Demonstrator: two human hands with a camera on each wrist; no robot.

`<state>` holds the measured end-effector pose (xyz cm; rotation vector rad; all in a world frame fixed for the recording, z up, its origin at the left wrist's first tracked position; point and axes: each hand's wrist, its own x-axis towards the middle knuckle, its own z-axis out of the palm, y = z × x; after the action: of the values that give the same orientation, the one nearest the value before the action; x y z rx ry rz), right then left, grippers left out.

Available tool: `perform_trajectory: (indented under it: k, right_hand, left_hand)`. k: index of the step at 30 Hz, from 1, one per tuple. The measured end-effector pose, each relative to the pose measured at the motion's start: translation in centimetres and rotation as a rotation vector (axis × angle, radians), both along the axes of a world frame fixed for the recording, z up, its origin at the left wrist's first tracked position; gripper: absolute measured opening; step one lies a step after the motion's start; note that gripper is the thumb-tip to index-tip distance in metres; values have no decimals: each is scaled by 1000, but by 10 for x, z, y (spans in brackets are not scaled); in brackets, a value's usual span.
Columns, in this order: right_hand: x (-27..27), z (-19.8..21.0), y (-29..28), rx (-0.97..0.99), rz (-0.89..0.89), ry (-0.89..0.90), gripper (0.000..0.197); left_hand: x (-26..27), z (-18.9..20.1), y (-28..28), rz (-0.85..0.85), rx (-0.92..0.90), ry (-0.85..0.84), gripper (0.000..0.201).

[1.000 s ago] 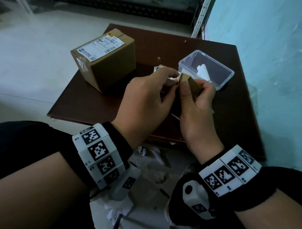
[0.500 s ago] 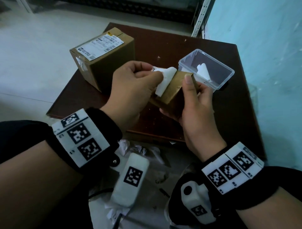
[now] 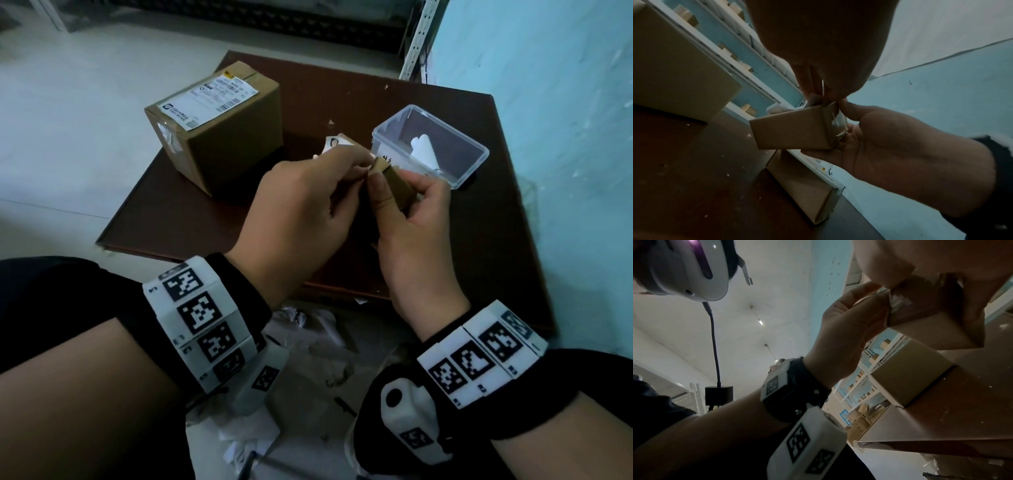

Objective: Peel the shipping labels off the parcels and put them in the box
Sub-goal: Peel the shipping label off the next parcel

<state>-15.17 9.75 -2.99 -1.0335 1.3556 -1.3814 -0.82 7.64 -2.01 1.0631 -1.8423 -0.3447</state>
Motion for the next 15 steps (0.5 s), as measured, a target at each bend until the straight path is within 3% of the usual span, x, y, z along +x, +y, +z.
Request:
perform_trajectory:
  k: [4,7,9,12,13,15]
  right_hand:
    - [0,-2,-1,20,-3,3,59]
    - [-1,-3,-2,36,-17,-9,55]
    - [-2,-2,-4,82,-32,-84,51]
    - [-1,0,-5,137,-35,-161,53]
    - [-1,0,-5,136,-30,-145,56]
    - [0,0,-3,114,-23,-92,60]
  left_hand:
    - [1,0,-3,36,36,35,25]
    - [0,4,-4,50,197,175,23]
    - [-2,6,-6,96,391,363,23]
    - [-4,13,-12,183,817,913,21]
    - [-5,16,-13,205,899,989,19]
    - [-7,16,-14,209,901,936,12]
